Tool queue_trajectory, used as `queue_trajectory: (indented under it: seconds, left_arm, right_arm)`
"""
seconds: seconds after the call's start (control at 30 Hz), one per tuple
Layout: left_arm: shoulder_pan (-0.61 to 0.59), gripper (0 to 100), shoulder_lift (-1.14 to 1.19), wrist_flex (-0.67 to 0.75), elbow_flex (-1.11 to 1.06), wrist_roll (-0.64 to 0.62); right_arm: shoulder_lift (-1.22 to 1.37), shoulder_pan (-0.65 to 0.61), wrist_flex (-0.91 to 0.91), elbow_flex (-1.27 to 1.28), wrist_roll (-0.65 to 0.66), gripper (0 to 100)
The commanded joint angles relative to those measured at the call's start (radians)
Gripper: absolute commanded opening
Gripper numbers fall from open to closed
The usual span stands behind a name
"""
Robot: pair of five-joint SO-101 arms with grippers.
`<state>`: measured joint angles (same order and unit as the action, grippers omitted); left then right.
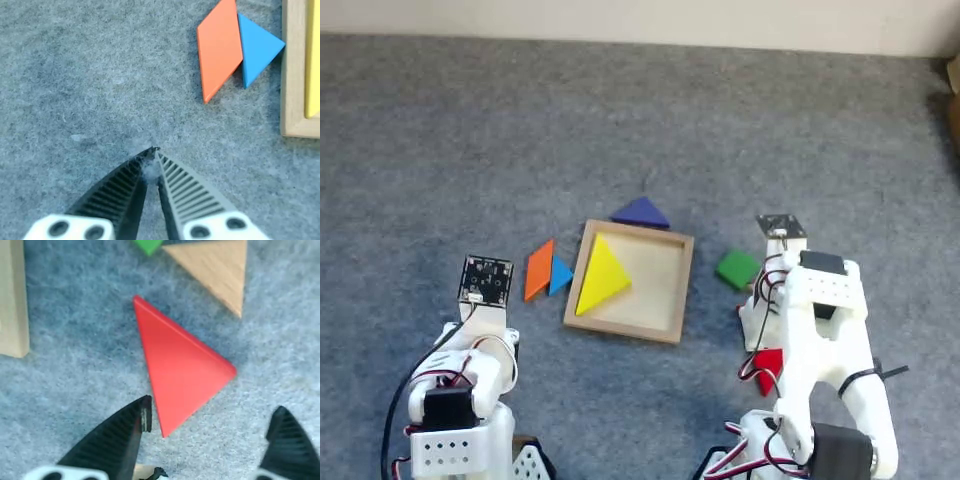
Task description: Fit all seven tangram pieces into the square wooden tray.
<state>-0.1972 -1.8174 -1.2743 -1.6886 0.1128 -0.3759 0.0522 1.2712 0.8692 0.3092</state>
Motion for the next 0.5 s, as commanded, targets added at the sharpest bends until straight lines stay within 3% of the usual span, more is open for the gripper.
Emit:
queue_trajectory:
  seconds: [0.0, 0.3, 0.47]
  left_arm:
    - [-0.001, 1, -0.001, -0.003, -0.007, 0.003]
    - [-0.001, 1, -0.001, -0.003, -0.007, 0.003]
    - [-0.001, 1, -0.001, -0.003, -0.007, 0.003]
  right_arm:
    - [-0.028, -0.016, 0.004, -0.056, 0.015, 37.2]
    - [-0.018, -0.022, -0.081, -0.067, -0.035, 37.2]
    - [-0.016, -0.090, -0.130, -0.045, -0.025, 37.2]
